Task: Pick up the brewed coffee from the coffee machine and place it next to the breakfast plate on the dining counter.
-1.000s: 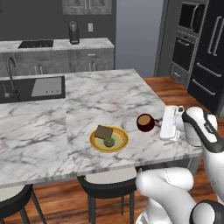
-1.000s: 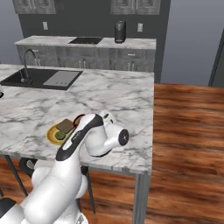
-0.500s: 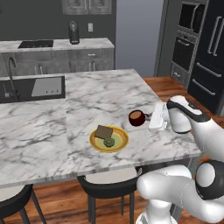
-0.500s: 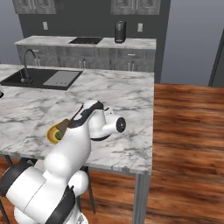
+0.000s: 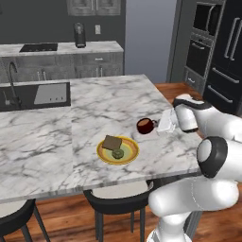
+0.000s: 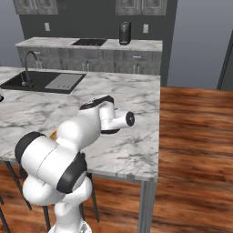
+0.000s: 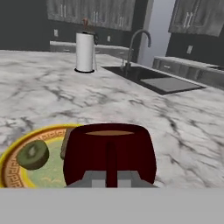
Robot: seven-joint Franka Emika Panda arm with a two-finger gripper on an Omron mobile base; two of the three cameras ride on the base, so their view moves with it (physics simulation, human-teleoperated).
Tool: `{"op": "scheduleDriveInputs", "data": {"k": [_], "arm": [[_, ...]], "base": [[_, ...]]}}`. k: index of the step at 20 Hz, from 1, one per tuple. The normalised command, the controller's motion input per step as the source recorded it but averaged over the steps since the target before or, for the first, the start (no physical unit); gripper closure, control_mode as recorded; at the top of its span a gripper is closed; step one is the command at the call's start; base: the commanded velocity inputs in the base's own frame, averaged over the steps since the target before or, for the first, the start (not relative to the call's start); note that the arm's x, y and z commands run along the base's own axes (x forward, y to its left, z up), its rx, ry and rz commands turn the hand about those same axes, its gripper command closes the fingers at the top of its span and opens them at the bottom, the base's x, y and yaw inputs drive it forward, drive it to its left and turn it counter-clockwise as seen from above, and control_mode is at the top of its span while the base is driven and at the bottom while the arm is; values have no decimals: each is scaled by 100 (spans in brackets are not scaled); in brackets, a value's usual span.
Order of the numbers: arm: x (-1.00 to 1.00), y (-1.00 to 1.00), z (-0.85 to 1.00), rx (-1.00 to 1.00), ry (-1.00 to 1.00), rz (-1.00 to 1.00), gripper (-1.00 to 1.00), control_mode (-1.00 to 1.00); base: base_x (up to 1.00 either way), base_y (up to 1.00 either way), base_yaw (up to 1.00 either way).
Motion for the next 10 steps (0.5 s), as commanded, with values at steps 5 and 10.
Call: {"op": "scheduleDriveInputs", "data": {"k": [5, 10], "arm": [[44, -1, -55, 8, -1, 11, 100, -100], [39, -8, -42, 11, -3, 11, 100, -100]], "base": [[0, 0, 0], [0, 0, 0]]}}
